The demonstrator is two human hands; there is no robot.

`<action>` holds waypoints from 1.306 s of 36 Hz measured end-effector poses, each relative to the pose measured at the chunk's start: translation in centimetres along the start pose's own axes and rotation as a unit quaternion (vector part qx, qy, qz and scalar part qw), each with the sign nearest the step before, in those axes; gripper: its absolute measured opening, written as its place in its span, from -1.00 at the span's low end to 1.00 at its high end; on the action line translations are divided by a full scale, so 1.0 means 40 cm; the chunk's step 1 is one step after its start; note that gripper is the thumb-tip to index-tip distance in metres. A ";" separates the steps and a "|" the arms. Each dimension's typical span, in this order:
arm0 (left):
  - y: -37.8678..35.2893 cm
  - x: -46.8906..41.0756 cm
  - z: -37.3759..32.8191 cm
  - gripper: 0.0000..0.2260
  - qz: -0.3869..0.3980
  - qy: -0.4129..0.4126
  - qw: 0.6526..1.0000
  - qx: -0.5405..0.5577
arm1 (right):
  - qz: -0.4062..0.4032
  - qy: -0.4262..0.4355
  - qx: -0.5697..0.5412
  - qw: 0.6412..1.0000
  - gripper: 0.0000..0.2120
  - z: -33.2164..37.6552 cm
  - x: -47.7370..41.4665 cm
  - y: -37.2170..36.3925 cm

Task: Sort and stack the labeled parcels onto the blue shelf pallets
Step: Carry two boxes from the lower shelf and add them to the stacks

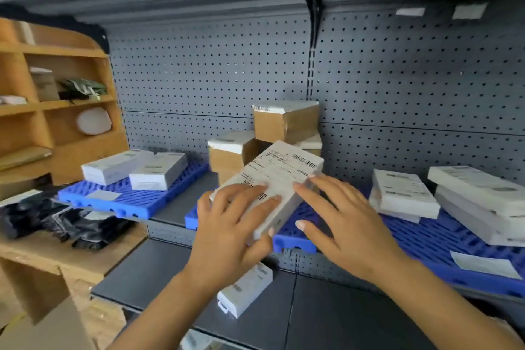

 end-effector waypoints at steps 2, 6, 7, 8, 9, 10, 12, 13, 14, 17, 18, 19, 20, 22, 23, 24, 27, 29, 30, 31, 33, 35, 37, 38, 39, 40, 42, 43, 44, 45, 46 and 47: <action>0.049 0.031 0.062 -0.66 -0.006 0.004 1.000 0.004 | -0.010 0.002 -0.014 1.000 -0.48 0.068 -0.033 -0.019; 0.116 0.088 0.170 -0.65 0.013 0.007 1.000 -0.012 | -0.018 0.015 -0.029 0.999 -0.49 0.191 -0.099 -0.065; 0.129 0.100 0.196 -0.65 0.017 0.009 1.000 -0.019 | -0.021 0.020 -0.032 0.999 -0.49 0.219 -0.117 -0.075; 0.143 0.112 0.224 -0.65 0.019 0.012 0.999 -0.024 | -0.024 0.026 -0.035 0.999 -0.50 0.247 -0.137 -0.085; 0.156 0.123 0.251 -0.65 0.018 0.016 0.999 -0.027 | -0.024 0.030 -0.041 0.998 -0.50 0.272 -0.157 -0.095; 0.170 0.133 0.278 -0.65 0.015 0.021 0.999 -0.030 | -0.025 0.035 -0.047 0.998 -0.50 0.295 -0.177 -0.105; 0.193 0.151 0.331 -0.65 0.011 0.034 0.999 -0.036 | -0.026 0.047 -0.055 0.997 -0.50 0.337 -0.216 -0.127; 0.202 0.158 0.356 -0.65 0.011 0.040 0.998 -0.039 | -0.024 0.052 -0.056 0.997 -0.50 0.356 -0.234 -0.140; 0.210 0.165 0.381 -0.65 0.011 0.046 0.998 -0.043 | -0.019 0.057 -0.056 0.997 -0.49 0.374 -0.253 -0.154; 0.228 0.178 0.453 -0.65 0.010 0.057 0.997 -0.058 | -0.009 0.069 -0.057 0.996 -0.48 0.419 -0.312 -0.197; 0.232 0.182 0.477 -0.65 0.009 0.058 0.996 -0.063 | -0.007 0.072 -0.061 0.996 -0.48 0.432 -0.333 -0.212; 0.236 0.184 0.501 -0.65 0.005 0.058 0.996 -0.066 | -0.004 0.075 -0.065 0.995 -0.48 0.444 -0.354 -0.229; 0.238 0.187 0.525 -0.65 0.001 0.057 0.996 -0.071 | -0.004 0.080 -0.066 0.995 -0.48 0.455 -0.374 -0.246; 0.238 0.191 0.574 -0.66 -0.002 0.057 0.995 -0.081 | -0.006 0.087 -0.059 0.994 -0.48 0.475 -0.414 -0.277; 0.234 0.192 0.599 -0.65 0.001 0.057 0.995 -0.085 | -0.008 0.090 -0.055 0.994 -0.48 0.483 -0.434 -0.292; 0.230 0.192 0.625 -0.65 0.004 0.058 0.994 -0.089 | -0.010 0.093 -0.052 0.994 -0.48 0.492 -0.454 -0.308; 0.208 0.190 0.707 -0.65 0.011 0.061 0.994 -0.095 | -0.010 0.096 -0.041 0.994 -0.47 0.509 -0.516 -0.361; 0.188 0.187 0.768 -0.64 0.015 0.068 0.993 -0.094 | 0.001 0.089 -0.043 0.995 -0.48 0.508 -0.561 -0.406; 0.176 0.185 0.801 -0.64 0.016 0.073 0.993 -0.092 | 0.008 0.084 -0.049 0.995 -0.47 0.506 -0.584 -0.430; 0.164 0.183 0.834 -0.64 0.018 0.077 0.993 -0.089 | 0.014 0.078 -0.053 0.995 -0.47 0.501 -0.607 -0.454; 0.138 0.177 0.897 -0.65 0.026 0.079 0.993 -0.089 | 0.025 0.069 -0.049 0.996 -0.47 0.493 -0.650 -0.500; 0.109 0.169 0.961 -0.65 0.038 0.080 0.991 -0.098 | 0.033 0.059 -0.051 0.996 -0.46 0.483 -0.689 -0.543; 0.083 0.159 1.028 -0.65 0.047 0.086 0.990 -0.101 | 0.045 0.046 -0.043 0.997 -0.44 0.473 -0.729 -0.582; 0.071 0.156 1.061 -0.65 0.051 0.091 0.989 -0.101 | 0.056 0.041 -0.034 0.997 -0.44 0.468 -0.746 -0.605; 0.059 0.154 1.094 -0.65 0.053 0.097 0.989 -0.100 | 0.070 0.034 -0.024 0.997 -0.44 0.463 -0.759 -0.629; 0.050 0.152 1.125 -0.65 0.055 0.103 0.988 -0.102 | 0.095 0.023 -0.022 0.995 -0.42 0.457 -0.771 -0.658; 0.031 0.148 1.180 -0.65 0.059 0.114 0.986 -0.104 | 0.133 0.012 -0.023 0.991 -0.30 0.445 -0.787 -0.714; 0.021 0.147 1.203 -0.65 0.064 0.117 0.986 -0.102 | 0.159 0.006 -0.027 0.987 -0.26 0.440 -0.789 -0.742; 0.011 0.144 1.225 -0.65 0.069 0.118 0.986 -0.098 | 0.179 -0.004 -0.026 0.983 -0.25 0.434 -0.791 -0.764; 0.001 0.142 1.245 -0.66 0.073 0.117 0.986 -0.094 | 0.194 -0.013 -0.025 0.981 -0.28 0.430 -0.795 -0.781; -0.007 0.138 1.263 -0.66 0.075 0.115 0.986 -0.090 | 0.208 -0.021 -0.023 0.978 -0.34 0.429 -0.799 -0.795; -0.015 0.134 1.281 -0.66 0.077 0.114 0.987 -0.086 | 0.221 -0.027 -0.020 0.975 -0.40 0.430 -0.803 -0.808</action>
Point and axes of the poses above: each hand's wrist, its own x-axis away from the middle knuckle, its own y-axis out of the back of the hand, z = x × y, the point moved 10 cm from there along -x, towards the middle knuckle, and after that the axes turned 5 degrees about y, right-handed, at the moved point
